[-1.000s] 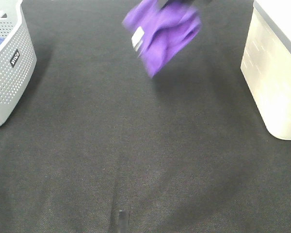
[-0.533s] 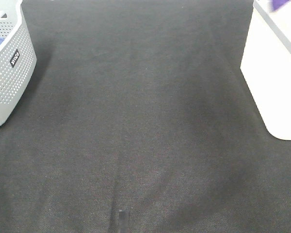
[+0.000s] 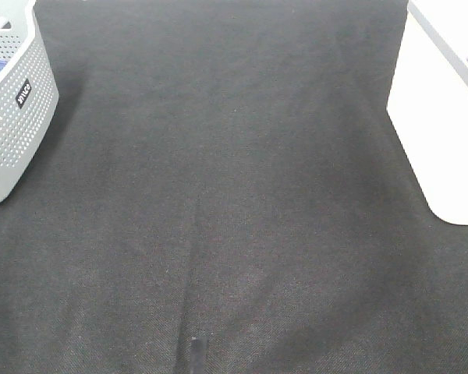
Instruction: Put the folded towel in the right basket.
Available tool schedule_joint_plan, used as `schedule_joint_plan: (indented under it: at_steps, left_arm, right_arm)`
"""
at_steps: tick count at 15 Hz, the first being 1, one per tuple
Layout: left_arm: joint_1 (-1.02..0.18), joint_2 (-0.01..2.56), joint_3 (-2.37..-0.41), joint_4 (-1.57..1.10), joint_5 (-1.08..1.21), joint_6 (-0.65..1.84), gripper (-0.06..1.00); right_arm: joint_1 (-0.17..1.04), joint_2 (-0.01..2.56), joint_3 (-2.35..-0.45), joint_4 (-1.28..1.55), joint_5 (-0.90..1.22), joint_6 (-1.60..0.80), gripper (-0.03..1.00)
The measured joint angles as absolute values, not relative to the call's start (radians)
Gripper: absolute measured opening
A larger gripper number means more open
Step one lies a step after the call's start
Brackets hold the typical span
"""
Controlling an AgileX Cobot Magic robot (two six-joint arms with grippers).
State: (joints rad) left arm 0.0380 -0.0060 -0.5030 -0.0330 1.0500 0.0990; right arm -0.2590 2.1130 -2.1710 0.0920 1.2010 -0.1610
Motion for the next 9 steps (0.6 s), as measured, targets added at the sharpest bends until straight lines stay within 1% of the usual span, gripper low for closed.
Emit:
schedule_joint_plan:
  at_steps: [1, 2, 4, 6, 7, 9]
  left_arm:
    - [0.038, -0.006, -0.503, -0.033, 1.050, 0.099, 0.99]
    - [0.038, -0.006, -0.503, -0.033, 1.050, 0.099, 0.99]
    - [0.038, -0.006, -0.503, -0.033, 1.050, 0.099, 0.99]
    - [0.038, -0.006, -0.503, -0.033, 1.050, 0.099, 0.99]
    - [0.038, -0.006, -0.503, -0.033, 1.050, 0.099, 0.99]
    - [0.038, -0.006, -0.503, -0.032, 1.050, 0.099, 0.99]
  right_arm:
    - [-0.256, 2.113, -2.145, 0.092, 1.184, -0.163, 0.83]
    - [-0.254, 2.113, -2.134, 0.092, 1.169, -0.163, 0.92]
    - [-0.253, 2.113, -2.130, 0.110, 1.166, -0.163, 0.97]
    - [-0.247, 2.099, -2.130, 0.152, 1.174, -0.163, 0.98]
    - [-0.229, 2.079, -2.130, 0.176, 1.170, -0.163, 0.98]
    - [-0.146, 2.015, -2.130, 0.184, 1.155, -0.164, 0.98]
